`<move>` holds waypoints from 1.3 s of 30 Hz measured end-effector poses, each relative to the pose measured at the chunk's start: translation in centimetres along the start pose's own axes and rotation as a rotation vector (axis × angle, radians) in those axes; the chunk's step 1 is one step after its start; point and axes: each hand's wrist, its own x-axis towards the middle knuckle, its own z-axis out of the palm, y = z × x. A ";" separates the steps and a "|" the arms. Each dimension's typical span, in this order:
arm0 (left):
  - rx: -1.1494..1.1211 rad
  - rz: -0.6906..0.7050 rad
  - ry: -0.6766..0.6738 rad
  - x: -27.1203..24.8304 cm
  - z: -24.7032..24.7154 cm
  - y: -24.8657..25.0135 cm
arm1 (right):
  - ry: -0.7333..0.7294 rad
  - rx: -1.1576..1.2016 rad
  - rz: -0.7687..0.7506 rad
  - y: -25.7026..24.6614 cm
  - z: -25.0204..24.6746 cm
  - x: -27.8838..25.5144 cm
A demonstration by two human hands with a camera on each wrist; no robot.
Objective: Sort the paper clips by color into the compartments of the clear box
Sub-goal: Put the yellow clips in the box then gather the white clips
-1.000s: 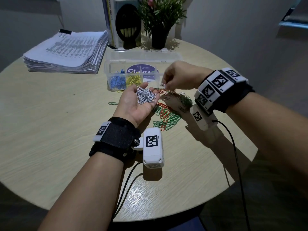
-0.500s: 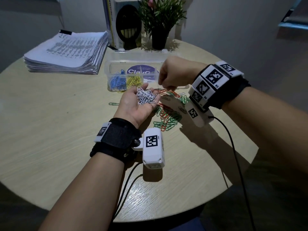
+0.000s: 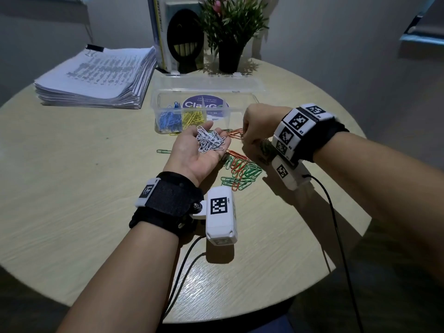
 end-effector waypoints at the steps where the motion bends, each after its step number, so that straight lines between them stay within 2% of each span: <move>1: 0.001 0.001 -0.002 0.0 0.0 0.0 | 0.011 0.009 0.014 0.3 -0.3 0.0; 9: 0.012 0.005 -0.001 -0.1 -0.1 0.0 | -0.019 0.011 -0.051 0.6 -0.6 -0.9; 15: -0.004 0.007 0.000 -0.1 0.0 0.0 | -0.118 0.038 -0.054 0.6 -0.9 -1.5; 20: -0.005 0.003 -0.007 -0.2 0.0 -0.1 | -0.026 0.080 -0.001 0.3 -1.0 -0.7; 26: 0.013 0.005 0.008 -0.1 0.0 0.0 | -0.022 -0.029 0.008 -0.3 0.6 -0.1; 31: 0.023 0.004 0.010 -0.1 0.0 0.1 | -0.038 -0.031 0.008 -0.3 0.8 -0.4; 34: 0.030 0.006 0.010 -0.2 0.2 0.1 | -0.018 0.045 -0.035 -0.6 -0.3 -1.1; 39: 0.017 -0.001 0.004 -0.2 0.2 0.0 | 0.046 0.358 -0.166 -2.5 -3.7 -2.7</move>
